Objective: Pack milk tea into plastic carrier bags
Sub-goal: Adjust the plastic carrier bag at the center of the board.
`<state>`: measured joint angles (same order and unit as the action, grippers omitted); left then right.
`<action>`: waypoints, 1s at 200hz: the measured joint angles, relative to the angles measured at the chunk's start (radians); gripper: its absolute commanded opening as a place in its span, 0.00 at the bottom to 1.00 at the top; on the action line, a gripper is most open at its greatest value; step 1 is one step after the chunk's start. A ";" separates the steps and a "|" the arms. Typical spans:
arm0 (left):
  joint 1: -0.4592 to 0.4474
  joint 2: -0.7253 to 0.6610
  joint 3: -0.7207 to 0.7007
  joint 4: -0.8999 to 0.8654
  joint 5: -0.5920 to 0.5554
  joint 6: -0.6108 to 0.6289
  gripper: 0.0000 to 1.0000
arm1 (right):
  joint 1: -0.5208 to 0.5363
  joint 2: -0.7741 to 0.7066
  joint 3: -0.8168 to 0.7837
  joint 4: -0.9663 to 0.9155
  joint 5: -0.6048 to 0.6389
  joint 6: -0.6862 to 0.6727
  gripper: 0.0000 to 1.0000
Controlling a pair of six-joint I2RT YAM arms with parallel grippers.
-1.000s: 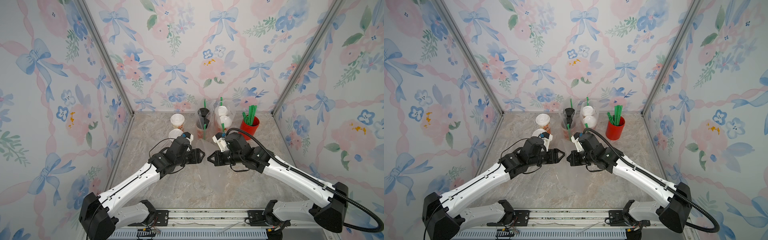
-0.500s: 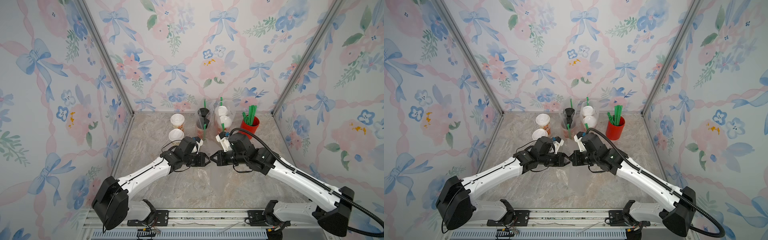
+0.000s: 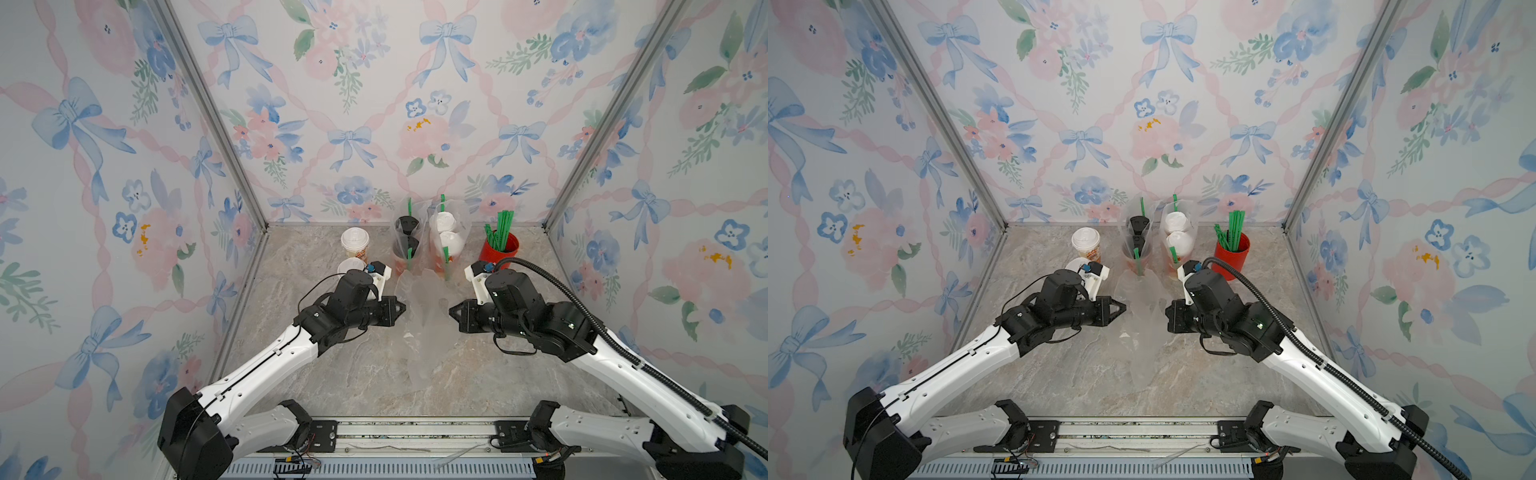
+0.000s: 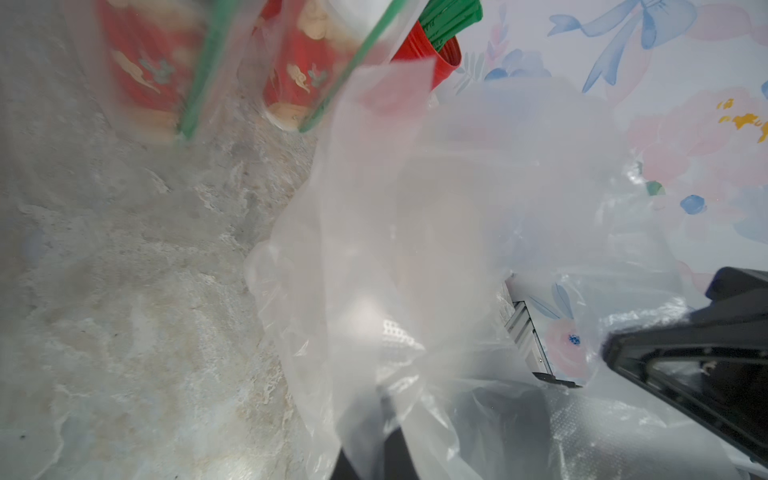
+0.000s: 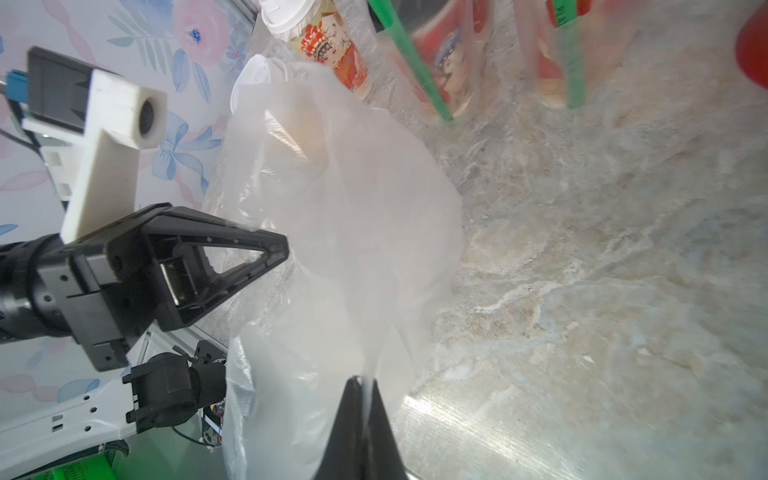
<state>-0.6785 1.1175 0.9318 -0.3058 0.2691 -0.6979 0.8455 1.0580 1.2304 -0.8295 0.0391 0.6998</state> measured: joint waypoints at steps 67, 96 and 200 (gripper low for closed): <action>-0.002 -0.036 0.008 -0.073 -0.068 0.025 0.00 | -0.013 0.005 -0.057 -0.088 0.022 0.024 0.11; -0.027 0.000 0.009 -0.088 -0.067 0.037 0.00 | -0.027 0.058 -0.064 -0.082 -0.051 0.042 0.54; -0.102 0.030 0.076 -0.097 -0.090 0.043 0.00 | -0.098 0.224 0.051 -0.016 -0.277 0.028 0.69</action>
<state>-0.7803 1.1473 1.0073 -0.4030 0.1791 -0.6544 0.7475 1.2819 1.2816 -0.8455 -0.2379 0.7277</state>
